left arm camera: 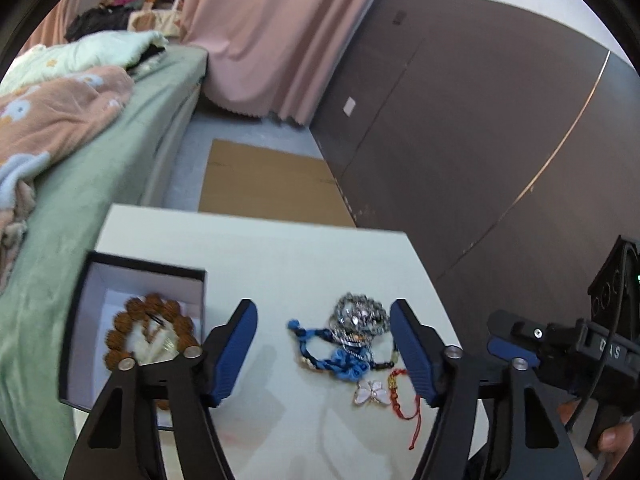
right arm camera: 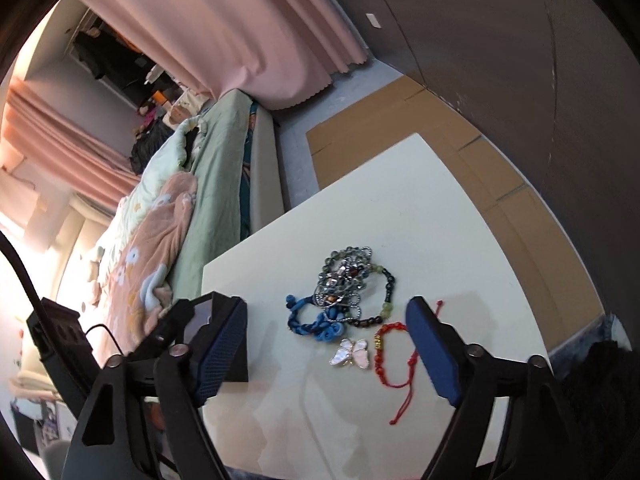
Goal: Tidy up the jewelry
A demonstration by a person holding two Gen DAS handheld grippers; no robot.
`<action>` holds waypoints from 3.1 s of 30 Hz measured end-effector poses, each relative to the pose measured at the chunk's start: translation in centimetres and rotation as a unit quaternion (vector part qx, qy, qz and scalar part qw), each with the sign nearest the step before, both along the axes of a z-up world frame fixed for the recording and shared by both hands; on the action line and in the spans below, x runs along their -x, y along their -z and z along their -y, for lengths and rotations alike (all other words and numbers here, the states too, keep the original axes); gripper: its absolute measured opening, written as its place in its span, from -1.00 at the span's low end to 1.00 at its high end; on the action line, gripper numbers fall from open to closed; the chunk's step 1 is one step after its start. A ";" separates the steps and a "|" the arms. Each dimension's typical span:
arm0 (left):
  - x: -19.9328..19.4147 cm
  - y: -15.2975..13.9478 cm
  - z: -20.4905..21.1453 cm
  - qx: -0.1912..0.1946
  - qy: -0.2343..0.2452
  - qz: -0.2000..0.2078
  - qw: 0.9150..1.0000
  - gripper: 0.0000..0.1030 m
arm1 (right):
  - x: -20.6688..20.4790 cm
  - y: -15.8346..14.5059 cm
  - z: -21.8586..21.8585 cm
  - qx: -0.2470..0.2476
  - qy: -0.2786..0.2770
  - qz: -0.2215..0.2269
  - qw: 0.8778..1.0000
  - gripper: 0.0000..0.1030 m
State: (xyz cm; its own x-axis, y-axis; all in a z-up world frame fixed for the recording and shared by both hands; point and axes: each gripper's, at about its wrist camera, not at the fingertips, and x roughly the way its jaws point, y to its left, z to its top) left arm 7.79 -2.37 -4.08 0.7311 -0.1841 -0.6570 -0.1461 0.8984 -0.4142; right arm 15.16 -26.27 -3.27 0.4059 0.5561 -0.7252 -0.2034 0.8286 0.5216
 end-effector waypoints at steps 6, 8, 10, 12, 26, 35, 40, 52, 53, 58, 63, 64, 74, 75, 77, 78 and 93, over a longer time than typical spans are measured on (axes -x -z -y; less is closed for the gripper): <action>-1.1 1.6 2.0 0.002 0.031 -0.039 0.999 0.03 | -1.4 2.0 0.8 -0.013 0.016 -0.055 0.998 0.24; -1.2 2.0 2.4 -0.003 0.036 -0.050 0.998 0.01 | -1.6 2.1 0.9 -0.012 0.021 -0.060 0.998 0.24; -1.5 2.6 2.8 -0.005 0.040 -0.062 0.997 -0.01 | -1.6 2.1 0.9 -0.011 0.022 -0.058 0.998 0.24; -1.7 3.2 3.0 -0.005 0.041 -0.074 0.996 -0.01 | -1.7 2.1 0.8 -0.009 0.021 -0.058 0.998 0.24; -3.8 6.8 2.7 0.027 0.018 -0.141 0.989 -0.01 | -3.4 4.1 -0.7 -0.009 0.012 -0.089 0.996 -0.02; -4.5 7.7 1.8 0.039 -0.007 -0.140 0.989 -0.18 | -4.8 7.3 -2.9 -0.010 0.014 -0.137 0.990 -0.23; -4.7 7.8 2.3 -0.010 -0.011 -0.145 0.989 -0.89 | -5.7 8.6 -3.3 -0.015 0.034 -0.154 0.987 -0.23; -2.6 5.0 0.0 0.043 -0.005 -0.101 0.994 -0.93 | -5.8 7.9 -2.7 -0.021 0.076 -0.122 0.989 -0.78; -2.5 4.7 -0.2 0.047 -0.005 -0.096 0.994 -0.93 | -5.7 7.5 -2.7 -0.023 0.075 -0.113 0.990 -0.78; -1.6 2.6 -1.1 0.052 -0.008 -0.063 0.997 -0.93 | -4.9 5.6 -2.7 -0.036 0.063 -0.076 0.994 -0.78; -0.8 1.0 -2.1 0.054 -0.016 -0.035 0.998 -0.93 | -3.9 4.4 -2.6 -0.049 0.054 -0.057 0.996 -0.78; -0.6 0.8 -2.4 0.054 -0.017 -0.031 0.998 -0.93 | -3.6 4.0 -2.6 -0.051 0.050 -0.050 0.996 -0.78; 2.0 -2.2 -5.6 0.057 -0.052 0.014 0.997 -0.93 | -1.1 1.5 -4.5 -0.068 0.007 -0.002 0.998 -0.78; 2.2 -2.4 -5.9 0.057 -0.057 0.017 0.997 -0.93 | -0.9 1.3 -4.7 -0.069 0.002 0.002 0.998 -0.78; 2.7 -2.7 -6.5 0.057 -0.067 0.021 0.996 -0.93 | -0.5 1.0 -5.1 -0.072 -0.004 0.008 0.997 -0.78; 2.9 -2.8 -6.8 0.056 -0.071 0.022 0.996 -0.93 | -0.4 0.9 -5.2 -0.074 -0.006 0.010 0.997 -0.78; 3.6 -0.9 -10.6 0.071 -0.113 -0.067 0.989 -0.84 | 1.7 0.4 -8.3 -0.095 -0.046 0.022 0.994 -0.78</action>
